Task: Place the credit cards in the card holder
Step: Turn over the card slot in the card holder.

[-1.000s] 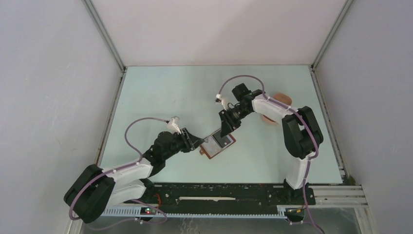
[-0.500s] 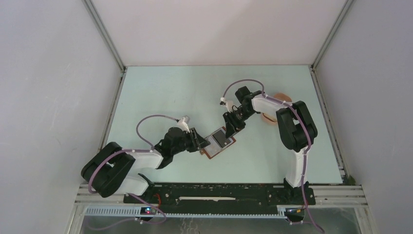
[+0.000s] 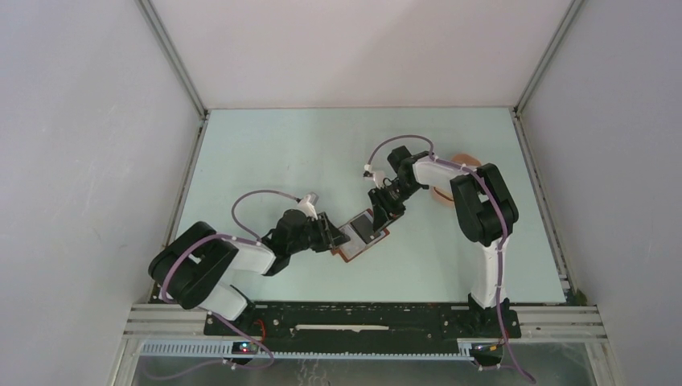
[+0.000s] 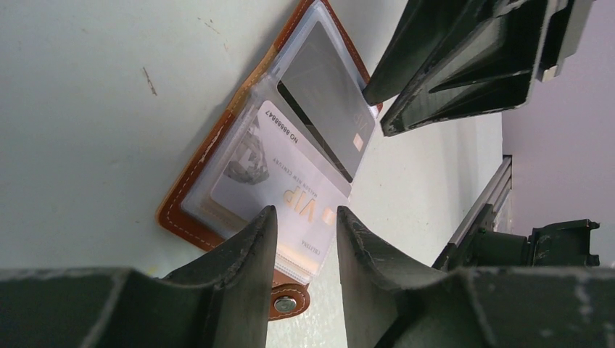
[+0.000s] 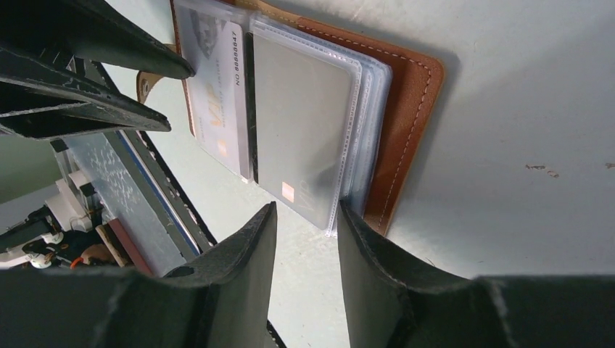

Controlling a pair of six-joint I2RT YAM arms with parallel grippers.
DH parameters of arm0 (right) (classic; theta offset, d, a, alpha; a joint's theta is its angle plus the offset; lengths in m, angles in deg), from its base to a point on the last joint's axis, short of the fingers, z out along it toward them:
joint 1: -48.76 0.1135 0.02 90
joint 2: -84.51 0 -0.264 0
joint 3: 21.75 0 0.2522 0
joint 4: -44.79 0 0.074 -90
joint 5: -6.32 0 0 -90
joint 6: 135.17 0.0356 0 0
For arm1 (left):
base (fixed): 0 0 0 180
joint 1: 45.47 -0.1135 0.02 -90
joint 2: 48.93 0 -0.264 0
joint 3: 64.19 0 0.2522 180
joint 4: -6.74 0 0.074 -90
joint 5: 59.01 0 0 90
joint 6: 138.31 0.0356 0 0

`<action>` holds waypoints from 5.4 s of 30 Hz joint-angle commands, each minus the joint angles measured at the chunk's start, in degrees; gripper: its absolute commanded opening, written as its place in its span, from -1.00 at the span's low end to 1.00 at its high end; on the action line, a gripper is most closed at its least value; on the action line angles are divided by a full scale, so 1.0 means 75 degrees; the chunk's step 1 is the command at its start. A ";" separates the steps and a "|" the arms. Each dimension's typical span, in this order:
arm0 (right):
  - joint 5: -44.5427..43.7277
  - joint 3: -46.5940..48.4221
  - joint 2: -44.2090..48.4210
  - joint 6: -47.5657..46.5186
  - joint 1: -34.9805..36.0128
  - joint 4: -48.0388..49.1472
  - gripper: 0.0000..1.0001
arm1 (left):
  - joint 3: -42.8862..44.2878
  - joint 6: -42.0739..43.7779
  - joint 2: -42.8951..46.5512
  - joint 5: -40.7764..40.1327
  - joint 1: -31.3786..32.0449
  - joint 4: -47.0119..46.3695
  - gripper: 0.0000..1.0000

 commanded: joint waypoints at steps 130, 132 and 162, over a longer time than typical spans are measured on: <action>-0.2360 -0.0089 0.0902 0.0763 0.2391 0.1513 0.07 | -0.0764 0.0247 0.3415 -0.1473 0.0034 0.1603 -0.22; -0.2775 -0.0089 0.0900 0.0821 0.2556 0.1577 0.13 | -0.0791 0.0279 0.3500 -0.1531 0.0031 0.1656 -0.23; -0.2524 -0.0125 0.1001 0.0618 0.2267 0.1398 -0.20 | -0.0369 0.0446 0.2734 -0.0838 0.0019 0.1136 -0.37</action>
